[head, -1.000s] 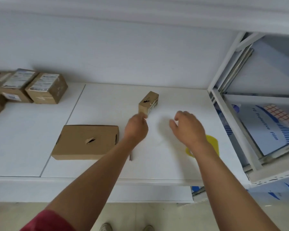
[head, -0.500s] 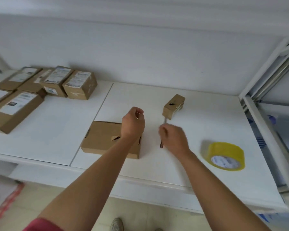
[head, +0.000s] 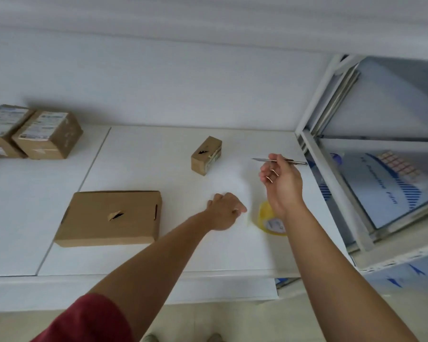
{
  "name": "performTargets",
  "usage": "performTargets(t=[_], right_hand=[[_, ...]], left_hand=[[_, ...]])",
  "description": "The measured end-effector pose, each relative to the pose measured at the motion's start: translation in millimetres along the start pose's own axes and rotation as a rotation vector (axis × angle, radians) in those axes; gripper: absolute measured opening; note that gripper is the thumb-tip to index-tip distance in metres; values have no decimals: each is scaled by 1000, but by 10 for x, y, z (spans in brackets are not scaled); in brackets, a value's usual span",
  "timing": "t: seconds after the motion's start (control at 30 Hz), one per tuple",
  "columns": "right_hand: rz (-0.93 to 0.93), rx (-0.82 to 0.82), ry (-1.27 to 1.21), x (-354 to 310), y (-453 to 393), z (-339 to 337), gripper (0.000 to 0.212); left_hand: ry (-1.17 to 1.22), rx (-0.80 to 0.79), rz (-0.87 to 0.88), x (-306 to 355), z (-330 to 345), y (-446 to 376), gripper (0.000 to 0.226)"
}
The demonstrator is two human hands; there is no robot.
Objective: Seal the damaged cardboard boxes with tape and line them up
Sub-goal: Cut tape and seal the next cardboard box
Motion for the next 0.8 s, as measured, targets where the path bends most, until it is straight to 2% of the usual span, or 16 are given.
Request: performTargets(t=[0.17, 0.3, 0.37, 0.53, 0.63, 0.8], right_hand=[[-36, -38, 56, -47, -13, -8, 20], [-255, -64, 228, -70, 57, 34, 20], [-351, -85, 289, -76, 106, 62, 20], [-375, -83, 342, -63, 124, 66, 20], [-384, -88, 353, -61, 133, 62, 22], [-435, 1, 353, -181, 64, -158, 20]], left_hand=[[74, -63, -1, 40, -13, -70, 27], [18, -91, 50, 118, 40, 12, 46], [68, -102, 52, 215, 90, 36, 49], [354, -92, -126, 343, 43, -26, 23], [261, -99, -61, 396, 16, -44, 20], [513, 33, -40, 511, -46, -98, 13]])
Point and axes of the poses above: each hand's wrist, its own y-axis away from the middle knuckle, its own z-axis out of the palm, x = y × z, the point moved 6 cm from there along -y, towards the middle knuckle, and after that the axes turned 14 degrees about x, right-handed, at the moved point
